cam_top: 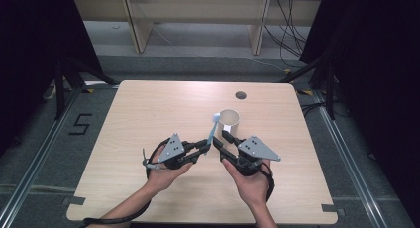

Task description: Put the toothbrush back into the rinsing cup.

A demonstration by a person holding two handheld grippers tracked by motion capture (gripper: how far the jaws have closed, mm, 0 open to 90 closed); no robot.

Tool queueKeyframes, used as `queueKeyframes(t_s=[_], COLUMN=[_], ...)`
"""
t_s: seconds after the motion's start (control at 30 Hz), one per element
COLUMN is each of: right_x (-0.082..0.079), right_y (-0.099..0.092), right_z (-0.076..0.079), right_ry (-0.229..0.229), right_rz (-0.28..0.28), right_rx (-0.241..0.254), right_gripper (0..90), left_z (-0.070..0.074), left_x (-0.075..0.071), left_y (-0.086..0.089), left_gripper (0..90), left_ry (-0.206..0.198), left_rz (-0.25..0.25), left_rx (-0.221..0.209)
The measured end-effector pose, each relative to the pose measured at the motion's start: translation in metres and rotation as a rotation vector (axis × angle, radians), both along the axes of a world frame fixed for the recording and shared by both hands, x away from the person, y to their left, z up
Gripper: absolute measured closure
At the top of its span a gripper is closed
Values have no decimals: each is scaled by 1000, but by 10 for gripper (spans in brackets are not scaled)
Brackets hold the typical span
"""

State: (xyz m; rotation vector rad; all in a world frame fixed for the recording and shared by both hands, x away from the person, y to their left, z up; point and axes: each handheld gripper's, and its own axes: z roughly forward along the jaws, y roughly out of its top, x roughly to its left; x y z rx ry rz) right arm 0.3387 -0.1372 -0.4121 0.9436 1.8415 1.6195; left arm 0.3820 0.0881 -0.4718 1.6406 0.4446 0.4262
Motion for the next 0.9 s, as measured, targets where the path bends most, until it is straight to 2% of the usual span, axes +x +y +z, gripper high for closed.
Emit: queueKeyframes(t_s=[0.03,0.07,0.1,0.13,0.17,0.2,0.23,0.27,0.33,0.4,0.43,0.5,0.57,0.6,0.63,0.7,0.9], right_x=[4,5,4,4,8,8,8,8,11,11,10,11,11,12,12,12,11], right_y=[3,2,4,4,5,5,6,7,6,7,8,8,10,9,9,10,9], right_z=[1,2,3,3,2,2,3,2,2,2,2,2,2,2,2,1,1], right_ry=[-25,-33,-5,-5,-36,-36,-26,8,-20,-20,20,5,23,7,6,26,37], right_rz=[6,-5,-4,-4,0,0,-6,-6,-13,-20,-11,-11,-5,-15,-15,-6,-12], right_rx=[3,-18,-5,-5,-11,-11,-9,1,-19,-20,-6,-10,-2,-25,-27,-7,-7], right_gripper=[621,625,628,628,635,635,639,648,659,665,685,703,723,736,745,765,835], left_z=[-1,-1,-1,-1,-1,-1,-2,-2,-2,-2,-2,-3,-3,-3,-3,-4,-5], left_x=[0,0,0,0,-1,-1,-1,-2,-2,-2,-3,-3,-3,-3,-3,-3,-3], left_y=[-1,-1,-2,-2,-3,-3,-4,-4,-6,-6,-7,-8,-9,-9,-10,-10,-12], left_gripper=[789,789,789,789,789,789,789,789,789,789,789,789,789,789,789,789,788], left_ry=[-3,-3,-2,-2,-3,-3,-1,-5,-11,-10,-9,-9,-8,-10,-8,-6,-1], left_rz=[-1,-1,-3,-3,-4,-4,-3,-5,-7,-7,-7,-8,-8,-9,-10,-8,-11], left_rx=[6,6,8,8,10,10,9,16,19,20,21,22,26,26,27,28,32])
